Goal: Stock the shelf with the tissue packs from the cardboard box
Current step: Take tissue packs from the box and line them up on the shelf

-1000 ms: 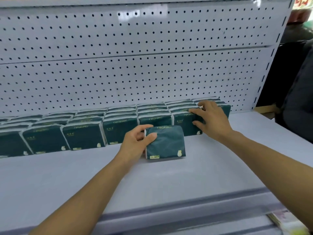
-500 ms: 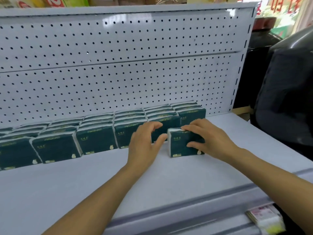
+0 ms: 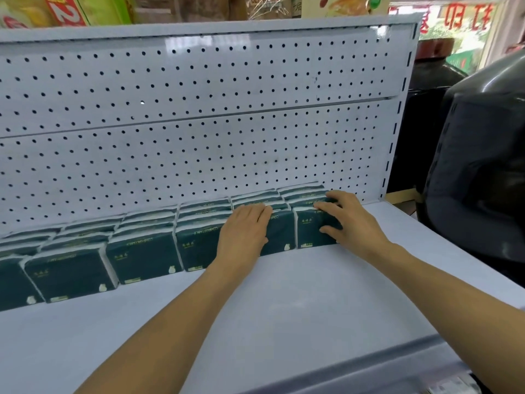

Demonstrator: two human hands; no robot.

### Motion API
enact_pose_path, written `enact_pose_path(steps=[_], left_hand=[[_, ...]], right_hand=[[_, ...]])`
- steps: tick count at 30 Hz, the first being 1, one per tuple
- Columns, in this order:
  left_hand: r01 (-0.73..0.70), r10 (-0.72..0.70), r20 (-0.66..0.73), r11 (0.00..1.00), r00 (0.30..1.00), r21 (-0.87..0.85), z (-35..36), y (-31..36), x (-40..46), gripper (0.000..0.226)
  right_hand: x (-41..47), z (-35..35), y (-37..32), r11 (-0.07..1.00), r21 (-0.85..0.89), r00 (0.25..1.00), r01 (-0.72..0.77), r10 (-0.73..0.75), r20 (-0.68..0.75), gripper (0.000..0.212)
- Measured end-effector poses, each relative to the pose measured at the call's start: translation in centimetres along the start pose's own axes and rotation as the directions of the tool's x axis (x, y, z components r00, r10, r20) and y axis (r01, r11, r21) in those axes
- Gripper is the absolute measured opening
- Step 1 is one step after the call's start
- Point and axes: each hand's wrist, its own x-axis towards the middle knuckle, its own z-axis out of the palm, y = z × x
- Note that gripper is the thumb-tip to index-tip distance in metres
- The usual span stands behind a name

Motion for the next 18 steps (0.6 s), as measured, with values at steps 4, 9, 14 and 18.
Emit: enact_pose_path(steps=[4, 9, 14, 18], left_hand=[[0.0, 0.001, 0.015, 0.999, 1.0, -0.055, 0.2, 0.1, -0.1, 0.062], [0.0, 0.003, 0.072, 0.999, 0.997, -0.04, -0.3, 0.4, 0.3, 0.062], [0.002, 0.002, 0.109, 1.0, 0.994, -0.031, -2.8, 0.4, 0.2, 0.07], [0.026, -0.025, 0.015, 0.998, 1.0, -0.06, -6.2, 1.2, -2.4, 0.077]], right_hand=[[0.5, 0.1, -0.1, 1.0, -0.025, 1.0, 0.004, -0.003, 0.014, 0.055], [0.8, -0.6, -0.7, 0.989, -0.146, 0.998, 0.023, -0.015, 0.059, 0.055], [0.2, -2.0, -2.8, 0.973, -0.228, 0.999, -0.034, 0.033, -0.009, 0.063], [-2.2, -3.8, -5.8, 0.986, -0.168, 0.984, -0.005, -0.025, -0.177, 0.06]])
